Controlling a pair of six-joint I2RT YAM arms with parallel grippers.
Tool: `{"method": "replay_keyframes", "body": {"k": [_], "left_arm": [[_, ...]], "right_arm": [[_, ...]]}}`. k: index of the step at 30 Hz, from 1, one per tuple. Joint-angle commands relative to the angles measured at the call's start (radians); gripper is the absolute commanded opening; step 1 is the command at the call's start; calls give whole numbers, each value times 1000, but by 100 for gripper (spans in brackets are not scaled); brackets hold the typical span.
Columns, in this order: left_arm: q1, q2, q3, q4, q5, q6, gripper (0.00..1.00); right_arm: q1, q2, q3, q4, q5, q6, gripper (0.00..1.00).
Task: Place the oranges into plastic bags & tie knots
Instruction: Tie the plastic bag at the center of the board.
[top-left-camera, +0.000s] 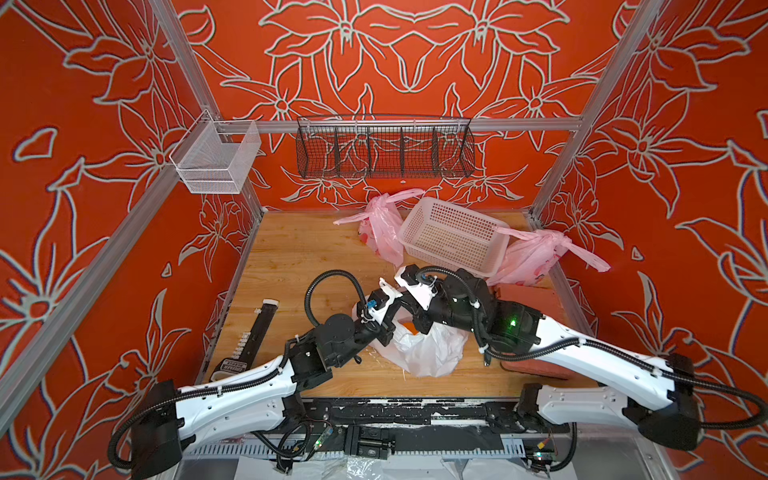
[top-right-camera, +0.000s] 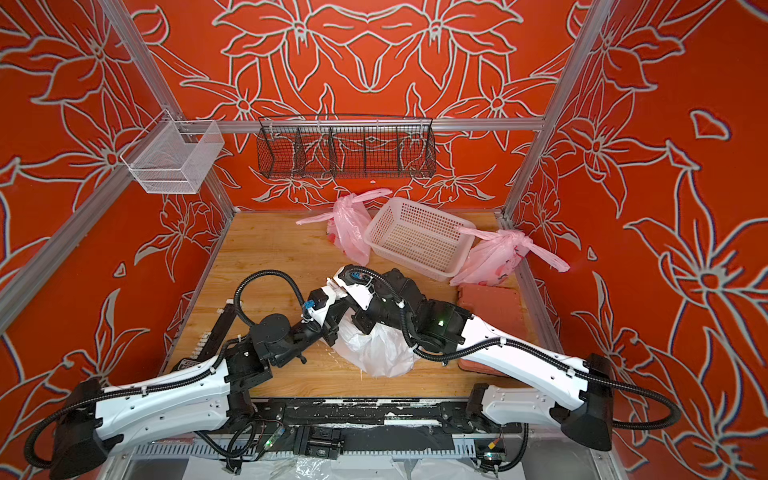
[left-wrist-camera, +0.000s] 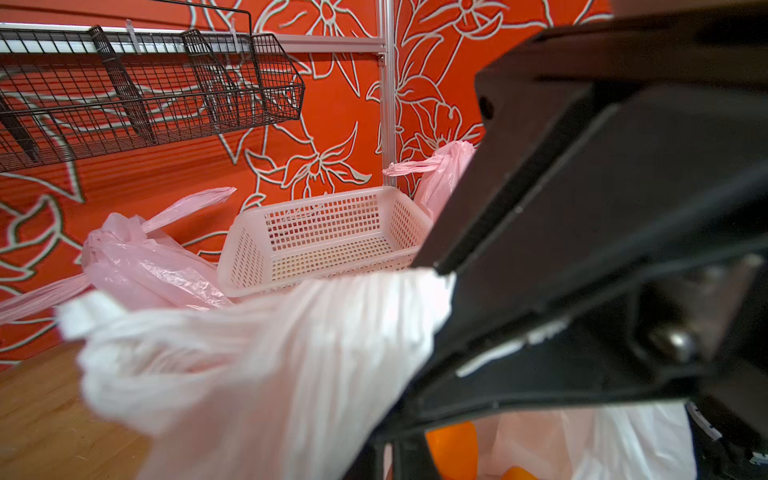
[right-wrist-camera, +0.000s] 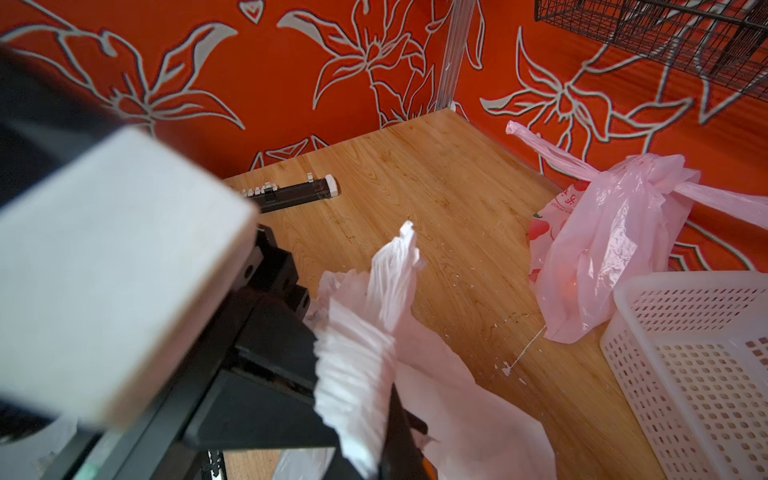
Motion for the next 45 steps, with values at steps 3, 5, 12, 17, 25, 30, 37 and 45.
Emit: {"method": "replay_keyframes", "body": {"k": [3, 5, 12, 17, 25, 30, 37, 45], "left_arm": [[-1, -14, 27, 5, -3, 19, 0], [-1, -15, 24, -4, -4, 26, 0], [-1, -30, 23, -27, 0, 39, 0], [-1, -38, 30, -42, 12, 50, 0], [-1, -50, 30, -86, 31, 65, 0], [-1, -77, 20, -160, -3, 78, 0], [-1, -73, 42, -273, -27, 191, 0], [2, -54, 8, -186, 13, 439, 0]], "right_arm": [[8, -51, 10, -57, -21, 22, 53], [8, -94, -11, -80, -12, 24, 60], [8, -199, -87, -162, 27, 44, 51], [8, -171, -69, -125, -26, 57, 28], [8, -75, -1, -99, -28, 64, 0], [7, -75, 2, -54, 21, 78, 0], [8, -22, 25, -104, -56, 78, 0], [-5, -96, 68, -212, 147, 147, 68]]}}
